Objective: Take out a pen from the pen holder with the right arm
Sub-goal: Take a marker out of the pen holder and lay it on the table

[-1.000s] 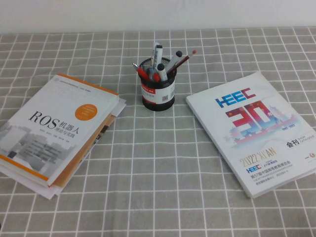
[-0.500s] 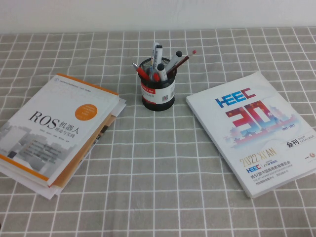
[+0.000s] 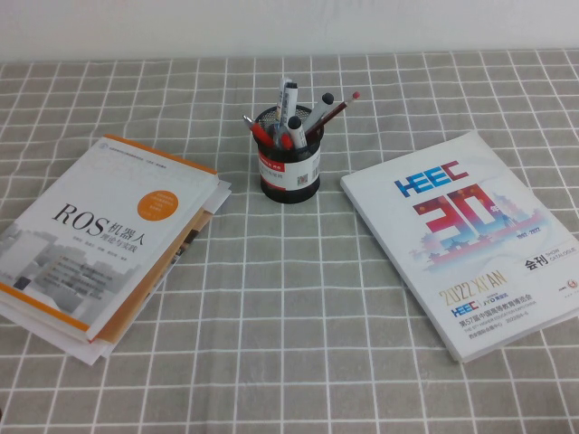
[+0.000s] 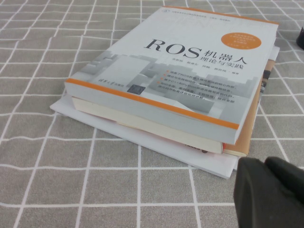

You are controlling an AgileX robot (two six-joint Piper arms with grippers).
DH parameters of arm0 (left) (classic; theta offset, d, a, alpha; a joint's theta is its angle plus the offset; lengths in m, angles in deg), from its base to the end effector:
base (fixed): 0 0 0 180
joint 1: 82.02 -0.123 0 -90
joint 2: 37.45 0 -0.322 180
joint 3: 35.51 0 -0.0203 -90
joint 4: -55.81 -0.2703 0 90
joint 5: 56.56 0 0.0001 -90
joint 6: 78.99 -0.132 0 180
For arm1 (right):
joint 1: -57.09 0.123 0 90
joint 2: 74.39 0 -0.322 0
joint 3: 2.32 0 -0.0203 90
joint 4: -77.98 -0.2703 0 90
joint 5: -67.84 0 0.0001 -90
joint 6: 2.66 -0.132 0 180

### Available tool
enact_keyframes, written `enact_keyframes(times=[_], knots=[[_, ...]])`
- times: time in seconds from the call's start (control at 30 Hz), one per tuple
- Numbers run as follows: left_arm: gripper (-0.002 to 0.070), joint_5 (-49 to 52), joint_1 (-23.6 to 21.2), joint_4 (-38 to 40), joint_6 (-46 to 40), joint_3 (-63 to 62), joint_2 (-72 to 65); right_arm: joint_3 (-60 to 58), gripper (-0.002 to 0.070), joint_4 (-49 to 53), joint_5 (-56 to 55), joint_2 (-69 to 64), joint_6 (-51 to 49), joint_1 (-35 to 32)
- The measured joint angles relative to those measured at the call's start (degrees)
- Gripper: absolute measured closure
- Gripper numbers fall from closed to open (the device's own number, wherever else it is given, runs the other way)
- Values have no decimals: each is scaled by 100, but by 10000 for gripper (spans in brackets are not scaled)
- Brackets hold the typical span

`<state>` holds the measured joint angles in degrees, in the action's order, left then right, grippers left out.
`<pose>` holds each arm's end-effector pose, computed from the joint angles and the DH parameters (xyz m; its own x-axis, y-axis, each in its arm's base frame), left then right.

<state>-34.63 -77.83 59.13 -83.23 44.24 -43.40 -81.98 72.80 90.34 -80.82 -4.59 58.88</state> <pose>0.0731 -0.0082 0.1569 -0.2996 0.0422 -0.9531 0.0997 0.9949 0.0128 0.0732 0.0069 0.1558 -0.3226 0.1069 -0.9405 -0.0264 0.9922 0.1218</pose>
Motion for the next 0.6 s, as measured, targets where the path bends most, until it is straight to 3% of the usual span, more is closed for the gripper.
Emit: enact_keyframes(times=[0.6], knots=[[678,0,0,0,0,0,0,0,689,-46,0,0,0,0]])
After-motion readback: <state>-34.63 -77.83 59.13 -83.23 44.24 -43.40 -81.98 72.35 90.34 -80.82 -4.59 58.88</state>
